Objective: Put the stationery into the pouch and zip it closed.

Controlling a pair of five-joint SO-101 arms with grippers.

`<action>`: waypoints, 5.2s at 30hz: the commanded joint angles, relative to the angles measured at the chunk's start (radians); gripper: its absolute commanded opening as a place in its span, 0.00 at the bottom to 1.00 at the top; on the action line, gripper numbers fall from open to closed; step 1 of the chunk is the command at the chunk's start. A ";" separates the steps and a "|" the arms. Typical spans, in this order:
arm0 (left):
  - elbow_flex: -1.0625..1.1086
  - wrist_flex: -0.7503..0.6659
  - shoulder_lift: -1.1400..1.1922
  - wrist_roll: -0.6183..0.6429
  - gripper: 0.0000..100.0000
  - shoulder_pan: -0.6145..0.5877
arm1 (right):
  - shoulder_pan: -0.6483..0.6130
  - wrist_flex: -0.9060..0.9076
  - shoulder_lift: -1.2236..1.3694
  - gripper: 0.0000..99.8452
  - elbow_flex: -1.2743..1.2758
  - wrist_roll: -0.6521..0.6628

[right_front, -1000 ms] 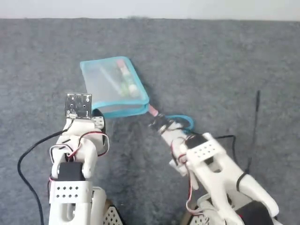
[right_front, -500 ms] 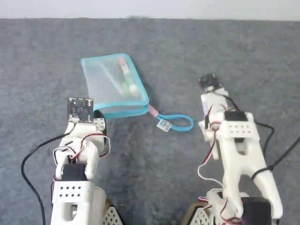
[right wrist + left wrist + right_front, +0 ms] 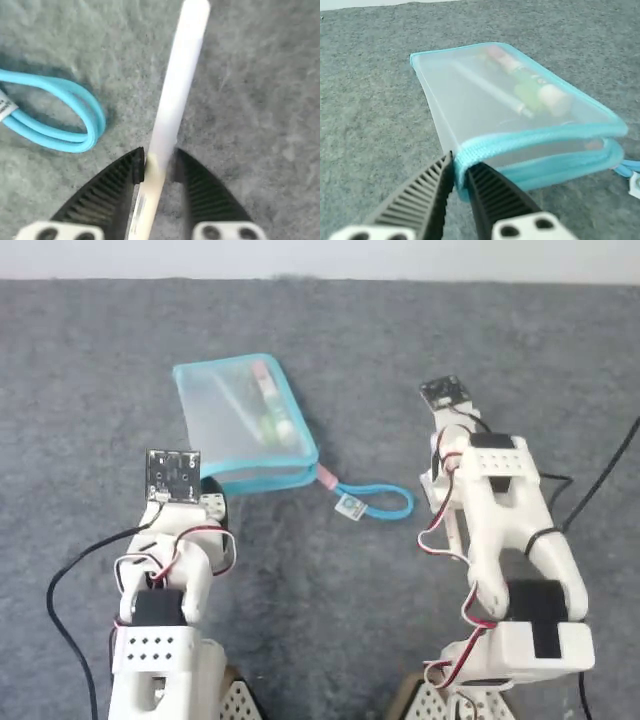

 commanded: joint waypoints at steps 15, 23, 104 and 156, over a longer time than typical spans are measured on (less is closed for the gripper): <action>-0.013 -0.034 0.002 0.011 0.01 0.005 | -0.025 0.044 -0.165 0.14 0.206 0.021; -0.013 -0.034 0.002 0.009 0.01 0.000 | -0.058 -0.012 -0.163 0.13 0.272 0.020; -0.002 -0.035 0.002 0.008 0.01 0.000 | -0.559 0.329 -0.151 0.28 -0.585 -0.176; -0.002 -0.038 0.002 0.008 0.01 0.006 | -0.496 -0.225 0.268 0.10 -0.308 -0.006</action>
